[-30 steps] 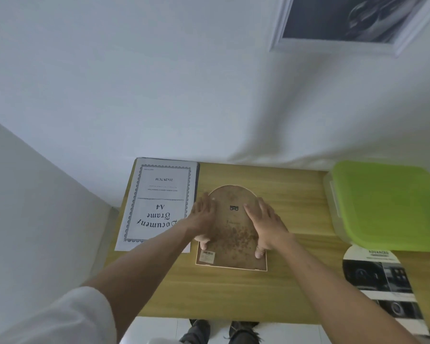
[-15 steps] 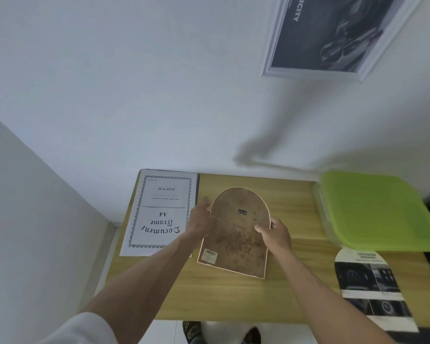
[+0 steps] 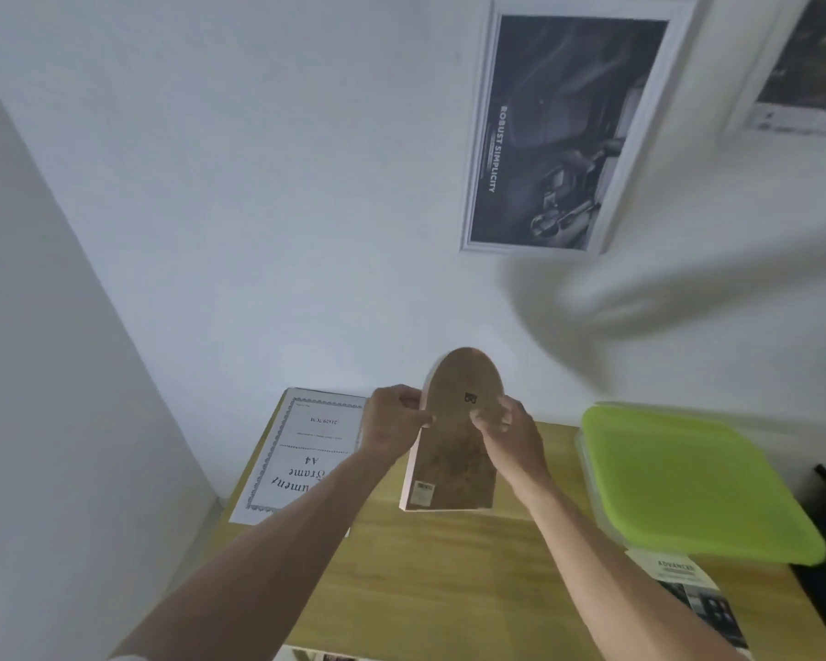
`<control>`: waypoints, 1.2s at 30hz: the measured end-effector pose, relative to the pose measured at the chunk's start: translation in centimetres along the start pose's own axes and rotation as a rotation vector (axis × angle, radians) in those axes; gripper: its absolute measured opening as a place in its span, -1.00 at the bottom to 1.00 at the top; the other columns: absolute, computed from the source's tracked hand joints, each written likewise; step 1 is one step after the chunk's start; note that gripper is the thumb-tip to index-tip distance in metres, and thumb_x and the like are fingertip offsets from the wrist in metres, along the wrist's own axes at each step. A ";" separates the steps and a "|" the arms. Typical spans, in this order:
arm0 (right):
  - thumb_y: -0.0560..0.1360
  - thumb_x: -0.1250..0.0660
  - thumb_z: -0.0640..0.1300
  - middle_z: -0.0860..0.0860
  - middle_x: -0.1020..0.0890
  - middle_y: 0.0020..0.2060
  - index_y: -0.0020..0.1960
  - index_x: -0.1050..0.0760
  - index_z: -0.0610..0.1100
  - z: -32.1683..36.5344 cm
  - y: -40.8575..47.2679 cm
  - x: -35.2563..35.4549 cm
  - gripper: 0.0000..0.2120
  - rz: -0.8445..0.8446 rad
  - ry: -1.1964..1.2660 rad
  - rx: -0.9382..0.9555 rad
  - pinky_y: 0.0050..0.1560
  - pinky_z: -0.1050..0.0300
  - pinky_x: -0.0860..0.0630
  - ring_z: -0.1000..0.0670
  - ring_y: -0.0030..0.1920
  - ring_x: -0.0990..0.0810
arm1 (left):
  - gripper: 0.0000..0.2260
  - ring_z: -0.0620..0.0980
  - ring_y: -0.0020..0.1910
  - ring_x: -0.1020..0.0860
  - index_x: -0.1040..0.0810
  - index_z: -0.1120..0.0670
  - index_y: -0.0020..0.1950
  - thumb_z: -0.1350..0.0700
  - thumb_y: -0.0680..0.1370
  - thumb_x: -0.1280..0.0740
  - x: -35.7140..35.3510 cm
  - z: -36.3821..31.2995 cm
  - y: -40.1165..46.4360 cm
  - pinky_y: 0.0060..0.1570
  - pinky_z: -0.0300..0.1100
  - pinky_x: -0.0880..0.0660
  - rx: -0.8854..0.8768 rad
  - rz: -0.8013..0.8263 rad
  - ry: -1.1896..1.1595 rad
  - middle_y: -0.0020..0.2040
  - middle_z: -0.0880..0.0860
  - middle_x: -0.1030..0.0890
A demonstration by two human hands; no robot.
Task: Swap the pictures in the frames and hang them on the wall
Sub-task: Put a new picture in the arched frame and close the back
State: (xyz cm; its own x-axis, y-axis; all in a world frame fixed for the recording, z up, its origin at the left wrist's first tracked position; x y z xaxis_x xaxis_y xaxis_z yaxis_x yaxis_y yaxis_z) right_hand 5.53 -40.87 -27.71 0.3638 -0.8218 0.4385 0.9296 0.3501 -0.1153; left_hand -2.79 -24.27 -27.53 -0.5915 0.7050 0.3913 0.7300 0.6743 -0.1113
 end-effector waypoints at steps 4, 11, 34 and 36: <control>0.49 -0.30 0.23 0.12 -0.57 0.24 0.44 -0.34 0.11 4.9 -1.5 2.2 -0.45 0.060 0.084 0.092 0.23 -0.05 -0.53 0.00 0.21 -0.58 | -0.81 -0.21 -0.26 -0.63 -0.65 -0.04 -0.15 -0.07 0.30 -0.42 -1.0 -4.3 -5.0 -0.16 -0.21 -0.60 -0.155 -0.105 0.026 -0.29 -0.17 -0.67; 0.38 -0.48 -0.12 0.00 -0.68 0.02 0.27 -0.47 0.03 8.0 -3.8 6.3 -0.52 0.052 0.404 0.127 -0.06 -0.11 -0.68 -0.04 -0.07 -0.72 | -0.85 -0.22 -0.12 -0.60 -0.58 -0.13 -0.01 0.05 0.45 -0.43 -3.1 -7.2 -10.6 -0.17 -0.13 -0.56 -0.486 -0.179 0.201 -0.01 -0.23 -0.60; 0.56 -0.36 0.03 0.18 -0.66 0.06 0.25 -0.58 0.05 27.8 4.1 10.1 -0.73 -0.047 0.286 0.604 -0.05 0.34 -0.47 0.18 0.06 -0.59 | -0.77 -0.25 -0.22 -0.61 -0.58 -0.23 -0.05 0.13 0.49 -0.46 18.3 -22.7 3.2 -0.22 -0.46 -0.44 -0.624 -0.344 0.064 -0.15 -0.13 -0.68; 0.58 -0.33 0.05 0.19 -0.64 0.04 0.27 -0.54 0.07 30.6 4.6 9.4 -0.72 -0.087 0.186 0.697 -0.14 0.47 -0.42 0.23 0.02 -0.58 | -0.81 -0.23 -0.25 -0.63 -0.60 -0.19 -0.03 0.11 0.47 -0.46 20.5 -24.0 4.5 -0.20 -0.36 -0.45 -0.618 -0.365 0.062 -0.19 -0.14 -0.68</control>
State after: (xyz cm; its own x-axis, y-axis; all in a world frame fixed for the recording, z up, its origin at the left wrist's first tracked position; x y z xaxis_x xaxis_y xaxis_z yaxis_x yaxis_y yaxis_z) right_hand 11.46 -33.19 3.19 0.3517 -0.9009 0.2542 0.7249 0.4340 0.5350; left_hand -3.39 -12.06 1.95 -0.8274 0.4326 0.3582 0.5609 0.6040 0.5661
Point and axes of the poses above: each hand's wrist, its own y-axis towards the middle knuckle, its own x-axis out of the back of the hand, z = x × y, the point moved 2 cm from there along y, towards the middle knuckle
